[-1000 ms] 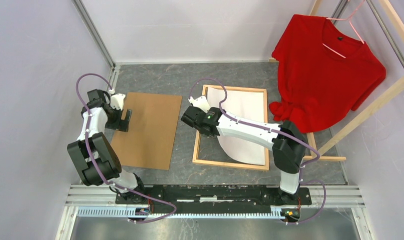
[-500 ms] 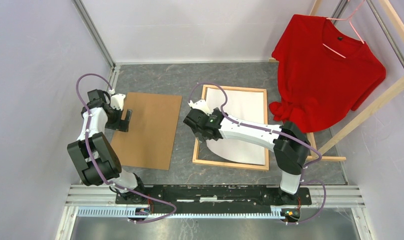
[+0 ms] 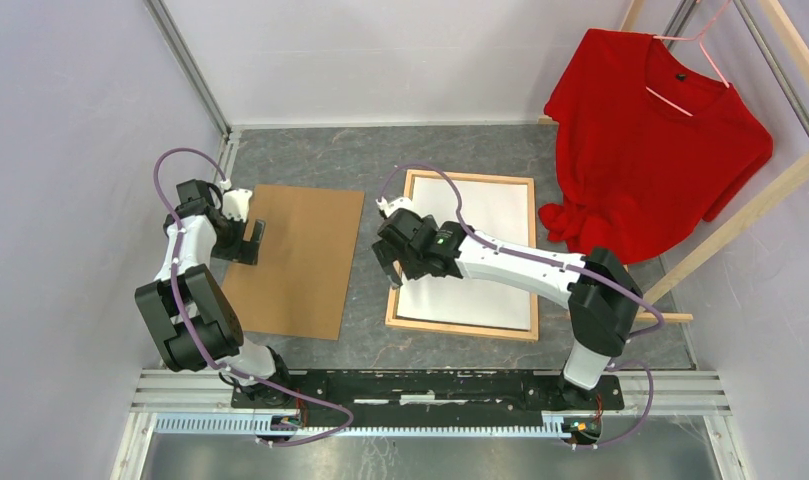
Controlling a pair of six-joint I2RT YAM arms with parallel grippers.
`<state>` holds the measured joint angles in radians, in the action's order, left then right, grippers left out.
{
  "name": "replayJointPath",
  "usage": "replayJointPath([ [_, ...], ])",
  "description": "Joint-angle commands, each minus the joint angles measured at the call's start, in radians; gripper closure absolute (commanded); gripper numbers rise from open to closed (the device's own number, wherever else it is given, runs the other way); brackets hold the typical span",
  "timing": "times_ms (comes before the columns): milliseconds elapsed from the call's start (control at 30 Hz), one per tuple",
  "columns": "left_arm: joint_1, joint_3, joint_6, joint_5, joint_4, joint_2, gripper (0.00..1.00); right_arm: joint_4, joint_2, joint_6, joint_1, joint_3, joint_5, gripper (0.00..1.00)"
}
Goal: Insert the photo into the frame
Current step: Turn over the photo from the photo frame, then turn over the photo frame item at the center of the board.
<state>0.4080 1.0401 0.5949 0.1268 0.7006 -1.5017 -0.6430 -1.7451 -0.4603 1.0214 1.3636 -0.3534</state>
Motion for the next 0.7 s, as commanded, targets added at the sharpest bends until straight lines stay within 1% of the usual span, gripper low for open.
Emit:
replayJointPath([
  [0,-0.002,0.016,0.022,-0.023,-0.018,0.004,0.0,0.116,0.057,0.022,-0.018,0.0,0.128,0.02],
  [167,0.009,0.079,-0.01,-0.095,-0.047,-0.068,0.0,0.203,-0.02,-0.017,-0.015,0.071,0.257,0.02],
  [267,0.038,0.112,-0.032,-0.182,-0.109,-0.13,0.01,0.265,-0.104,-0.076,-0.015,0.123,0.324,0.02],
  [367,0.069,0.12,-0.042,-0.26,-0.174,-0.185,0.06,0.333,-0.189,-0.155,-0.017,0.151,0.376,0.02],
  [500,0.085,0.096,-0.061,-0.299,-0.239,-0.235,0.12,0.393,-0.304,-0.245,-0.019,0.184,0.437,0.02],
  [667,0.083,0.071,-0.092,-0.278,-0.266,-0.277,0.18,0.448,-0.359,-0.333,-0.019,0.166,0.45,0.02],
])
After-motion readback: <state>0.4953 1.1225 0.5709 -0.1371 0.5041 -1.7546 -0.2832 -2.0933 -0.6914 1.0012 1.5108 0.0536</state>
